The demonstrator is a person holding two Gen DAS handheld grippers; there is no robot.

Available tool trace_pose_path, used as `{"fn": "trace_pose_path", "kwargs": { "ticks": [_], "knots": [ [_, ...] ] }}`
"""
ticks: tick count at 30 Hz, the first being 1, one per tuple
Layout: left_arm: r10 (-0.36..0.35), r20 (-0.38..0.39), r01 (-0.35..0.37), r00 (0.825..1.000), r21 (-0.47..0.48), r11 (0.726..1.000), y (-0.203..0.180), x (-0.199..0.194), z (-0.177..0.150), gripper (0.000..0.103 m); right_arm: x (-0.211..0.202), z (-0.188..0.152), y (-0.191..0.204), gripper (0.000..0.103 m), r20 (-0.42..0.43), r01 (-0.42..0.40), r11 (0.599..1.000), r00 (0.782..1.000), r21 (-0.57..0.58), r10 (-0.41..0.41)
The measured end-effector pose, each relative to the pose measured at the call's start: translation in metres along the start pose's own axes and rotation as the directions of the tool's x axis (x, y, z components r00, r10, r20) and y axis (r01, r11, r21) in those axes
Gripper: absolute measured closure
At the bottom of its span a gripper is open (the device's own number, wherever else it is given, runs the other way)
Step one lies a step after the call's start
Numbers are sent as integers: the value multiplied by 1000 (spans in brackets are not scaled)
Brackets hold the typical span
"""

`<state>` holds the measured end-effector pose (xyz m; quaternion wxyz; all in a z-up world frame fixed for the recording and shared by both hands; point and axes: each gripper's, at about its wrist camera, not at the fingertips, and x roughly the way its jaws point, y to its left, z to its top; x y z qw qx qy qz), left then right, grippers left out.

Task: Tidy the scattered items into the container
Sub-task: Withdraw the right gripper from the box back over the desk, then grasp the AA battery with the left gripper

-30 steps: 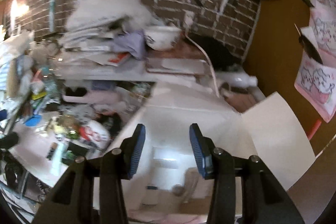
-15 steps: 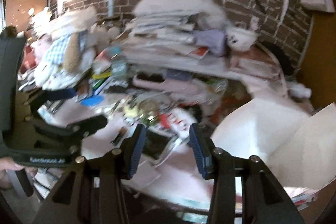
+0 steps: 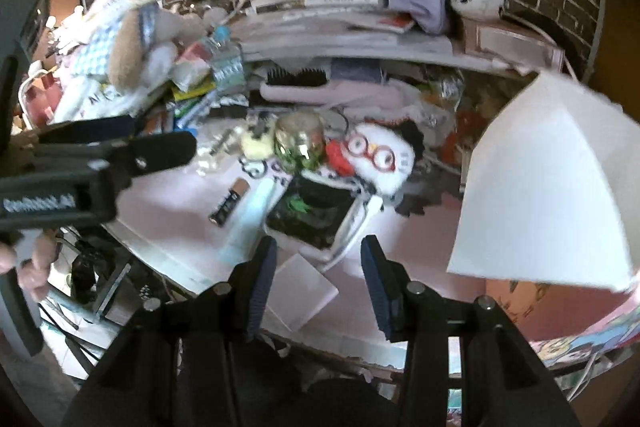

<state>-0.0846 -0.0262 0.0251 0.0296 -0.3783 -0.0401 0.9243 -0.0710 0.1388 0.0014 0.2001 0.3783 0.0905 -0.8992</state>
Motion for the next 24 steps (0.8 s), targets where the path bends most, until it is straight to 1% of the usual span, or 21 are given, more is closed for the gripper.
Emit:
{"fn": "trace_pose_path", "kwargs": {
  "ticks": [2, 6, 8, 9, 10, 12, 15, 17, 20, 22, 24],
  "knots": [
    [-3, -11, 3, 1000, 11, 1000, -2, 4, -2, 8, 6, -6, -3, 63, -5, 20, 1000, 1000, 5, -20],
    [-18, -35, 20, 999, 37, 999, -7, 15, -9, 9, 14, -10, -9, 63, -24, 18, 999, 1000, 26, -18],
    [-32, -40, 33, 999, 38, 999, -8, 20, -10, 19, 15, -12, -12, 63, -27, 19, 999, 999, 31, -18],
    [-39, -48, 41, 998, 38, 998, -9, 22, -11, 30, 16, -12, -12, 63, -28, 19, 999, 999, 31, -18],
    [-41, -63, 43, 997, 39, 998, -9, 26, -12, 34, 16, -12, -12, 63, -28, 20, 999, 999, 31, -19],
    [-29, -78, 33, 997, 49, 998, -11, 33, -13, 35, 16, -13, -13, 63, -27, 22, 999, 999, 33, -21],
    [-43, -101, 49, 994, 56, 997, -13, 40, -16, 54, 17, -13, -15, 63, -23, 29, 999, 999, 38, -28],
    [-32, -116, 41, 993, 72, 997, -15, 45, -18, 59, 17, -13, -17, 63, -24, 26, 999, 999, 48, -25],
    [-45, -127, 54, 991, 73, 996, -16, 50, -20, 64, 17, -13, -18, 63, -23, 26, 998, 999, 52, -25],
    [-37, -133, 49, 990, 83, 995, -17, 52, -21, 82, 18, -13, -18, 63, -22, 26, 998, 999, 52, -25],
    [-36, -143, 49, 989, 87, 995, -18, 56, -22, 82, 18, -14, -19, 62, -22, 24, 998, 1000, 54, -23]
  ]
}}
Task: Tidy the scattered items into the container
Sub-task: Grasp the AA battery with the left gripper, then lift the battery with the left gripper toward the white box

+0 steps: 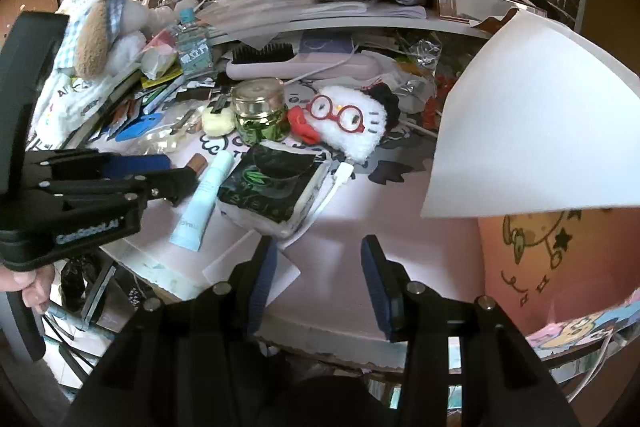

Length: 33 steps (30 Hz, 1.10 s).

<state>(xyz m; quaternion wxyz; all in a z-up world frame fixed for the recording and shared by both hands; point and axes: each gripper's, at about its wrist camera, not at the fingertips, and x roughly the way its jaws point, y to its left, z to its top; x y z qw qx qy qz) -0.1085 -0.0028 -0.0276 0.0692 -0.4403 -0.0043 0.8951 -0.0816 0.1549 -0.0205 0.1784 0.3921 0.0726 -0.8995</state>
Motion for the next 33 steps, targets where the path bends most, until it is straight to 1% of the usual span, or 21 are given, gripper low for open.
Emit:
{"fn": "trace_pose_path", "kwargs": {
  "ticks": [2, 3, 4, 6, 11, 13, 22, 27, 29, 32, 33],
  "knots": [
    [-8, -1, 8, 1000, -3, 1000, 0, 2, -1, 83, 0, 0, 0, 62, 1, 0, 1000, 1000, 1, 0],
    [-9, -1, 9, 1000, -2, 1000, 0, 3, -1, 88, 0, 0, 0, 61, 2, 1, 1000, 1000, 1, -1],
    [-5, -4, 5, 1000, 2, 1000, 0, 4, -1, 89, 0, 0, 0, 59, 4, 5, 1000, 1000, 1, -5],
    [5, -1, -5, 1000, 12, 1000, -2, 5, 0, 89, 1, 1, -1, 58, 7, 9, 1000, 1000, 5, -9],
    [9, 5, -9, 1000, 15, 1000, -4, 7, 1, 89, 2, 3, 0, 58, 13, 27, 1000, 1000, 2, -27],
    [16, 5, -16, 1000, 20, 1000, -4, 7, 2, 94, 3, 3, -1, 57, 11, 36, 999, 999, 4, -36],
    [25, 4, -25, 1000, 34, 999, -6, 8, 3, 95, 3, 3, -1, 57, 9, 52, 999, 999, 5, -52],
    [25, 21, -26, 999, 30, 999, -5, 4, 5, 95, 2, 6, -2, 57, 16, 124, 992, 992, -5, -124],
    [26, 28, -27, 999, 33, 999, -5, 1, 8, 95, -1, 7, -1, 57, 37, 183, 983, 982, -23, -183],
    [24, 48, -26, 999, 37, 999, -5, -6, 12, 95, -1, 8, 0, 57, 44, 234, 971, 972, -42, -232],
    [23, 58, -26, 998, 40, 999, -5, -9, 15, 95, -1, 8, -1, 57, 43, 237, 970, 971, -44, -236]
  ]
}}
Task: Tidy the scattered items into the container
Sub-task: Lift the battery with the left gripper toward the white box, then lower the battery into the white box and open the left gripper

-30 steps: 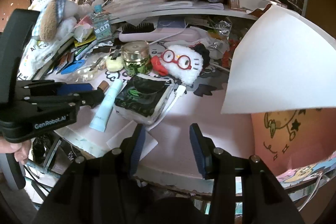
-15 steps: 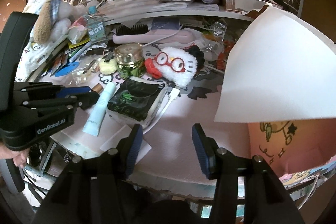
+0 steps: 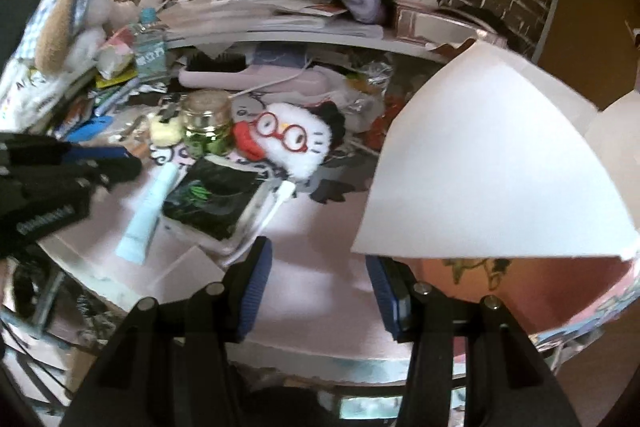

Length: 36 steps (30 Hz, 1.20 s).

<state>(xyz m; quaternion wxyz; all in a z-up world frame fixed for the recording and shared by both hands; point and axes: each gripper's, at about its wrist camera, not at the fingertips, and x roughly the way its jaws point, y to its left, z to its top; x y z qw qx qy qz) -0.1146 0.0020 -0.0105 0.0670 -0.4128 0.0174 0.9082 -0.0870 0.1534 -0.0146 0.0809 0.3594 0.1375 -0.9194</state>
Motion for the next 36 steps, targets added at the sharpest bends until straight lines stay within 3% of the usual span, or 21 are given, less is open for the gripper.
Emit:
{"fn": "trace_pose_path", "kwargs": {
  "ticks": [13, 21, 24, 27, 36],
  "knots": [
    [-69, 129, 44, 989, 181, 983, -40, -51, 72, 95, 5, -4, 6, 58, -16, 75, 995, 997, -64, -76],
    [-220, 147, 162, 964, 330, 930, -101, -68, 119, 95, 6, -4, 6, 58, -23, 81, 994, 996, -69, -83],
    [-317, 105, 257, 943, 378, 889, -123, -70, 132, 95, 7, -5, 7, 58, -28, 80, 994, 996, -70, -82],
    [-364, 51, 308, 930, 431, 848, -146, -69, 142, 95, 6, -6, 7, 58, -31, 78, 994, 996, -71, -80],
    [-359, -142, 377, 922, 536, 756, -206, -45, 147, 95, 7, -6, 7, 58, -34, 72, 995, 997, -67, -74]
  ]
}}
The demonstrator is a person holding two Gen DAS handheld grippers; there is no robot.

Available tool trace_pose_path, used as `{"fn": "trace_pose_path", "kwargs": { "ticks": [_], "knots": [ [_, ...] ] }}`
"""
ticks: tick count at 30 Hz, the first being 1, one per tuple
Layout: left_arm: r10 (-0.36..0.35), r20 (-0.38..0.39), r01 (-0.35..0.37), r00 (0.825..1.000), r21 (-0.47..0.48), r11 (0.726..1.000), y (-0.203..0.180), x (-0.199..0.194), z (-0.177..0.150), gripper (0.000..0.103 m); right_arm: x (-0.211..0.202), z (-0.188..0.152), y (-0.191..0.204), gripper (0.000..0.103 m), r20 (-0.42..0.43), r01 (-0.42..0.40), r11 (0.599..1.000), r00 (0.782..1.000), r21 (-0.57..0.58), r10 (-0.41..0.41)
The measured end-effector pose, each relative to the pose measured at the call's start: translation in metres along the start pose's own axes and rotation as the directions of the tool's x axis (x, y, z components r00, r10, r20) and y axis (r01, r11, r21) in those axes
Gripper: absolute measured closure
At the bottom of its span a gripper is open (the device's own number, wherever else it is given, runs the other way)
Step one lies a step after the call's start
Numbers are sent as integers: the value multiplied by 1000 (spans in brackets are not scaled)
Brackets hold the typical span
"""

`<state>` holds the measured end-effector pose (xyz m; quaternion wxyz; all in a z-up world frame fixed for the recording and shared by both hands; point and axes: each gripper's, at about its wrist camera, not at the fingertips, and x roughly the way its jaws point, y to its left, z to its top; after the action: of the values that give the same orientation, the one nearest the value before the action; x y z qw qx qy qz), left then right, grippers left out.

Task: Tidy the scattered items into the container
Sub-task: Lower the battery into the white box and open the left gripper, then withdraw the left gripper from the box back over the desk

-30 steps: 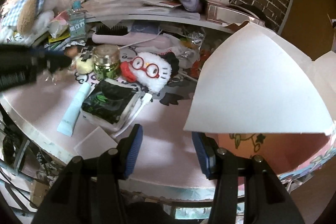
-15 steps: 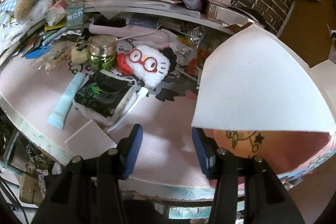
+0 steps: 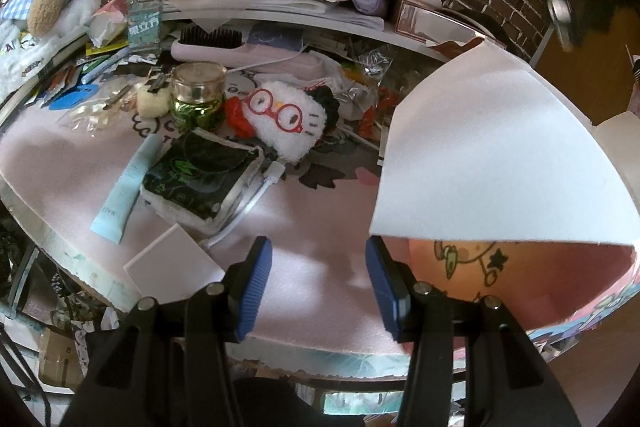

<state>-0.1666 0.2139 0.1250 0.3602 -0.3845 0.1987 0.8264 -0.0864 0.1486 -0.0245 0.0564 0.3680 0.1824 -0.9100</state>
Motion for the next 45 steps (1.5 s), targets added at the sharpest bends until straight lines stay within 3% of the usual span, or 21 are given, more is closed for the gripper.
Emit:
{"fn": "trace_pose_path", "kwargs": {
  "ticks": [4, 13, 22, 24, 26, 28, 31, 38, 41, 45],
  "knots": [
    [-30, -73, 33, 997, 36, 999, -14, 18, 3, 95, 1, 0, 0, 58, -4, -4, 1000, 1000, 0, 4],
    [40, -243, -18, 969, 90, 996, -27, 67, 3, 95, 2, -1, -1, 58, -11, -10, 1000, 1000, 3, 10],
    [58, -276, -28, 960, 109, 994, -28, 71, 2, 93, 3, -1, -2, 58, -15, -21, 1000, 1000, 6, 22],
    [64, -280, -34, 958, 113, 993, -28, 69, 1, 89, 3, -1, -2, 58, -17, -24, 1000, 1000, 9, 24],
    [52, -267, -23, 962, 109, 994, -28, 67, 1, 75, 3, -1, -2, 58, -18, -26, 1000, 1000, 9, 26],
    [47, -247, -20, 968, 112, 994, -30, 61, 1, 53, 2, -1, -2, 58, -17, -26, 1000, 1000, 8, 26],
    [62, -197, -39, 978, 120, 992, -30, 45, 0, 39, 2, -1, -2, 58, -17, -32, 999, 999, 13, 32],
    [66, -8, -65, 998, 94, 993, -22, -24, -10, 19, -3, -3, -5, 57, 10, -121, 992, 993, 45, 120],
    [88, 68, -91, 994, 55, 994, -12, -46, -17, 13, -4, -5, -5, 57, 11, -139, 989, 990, 52, 139],
    [192, 141, -187, 971, -46, 981, 7, -73, -43, 12, -6, -6, -4, 58, 29, -157, 986, 987, 64, 156]
  ]
}}
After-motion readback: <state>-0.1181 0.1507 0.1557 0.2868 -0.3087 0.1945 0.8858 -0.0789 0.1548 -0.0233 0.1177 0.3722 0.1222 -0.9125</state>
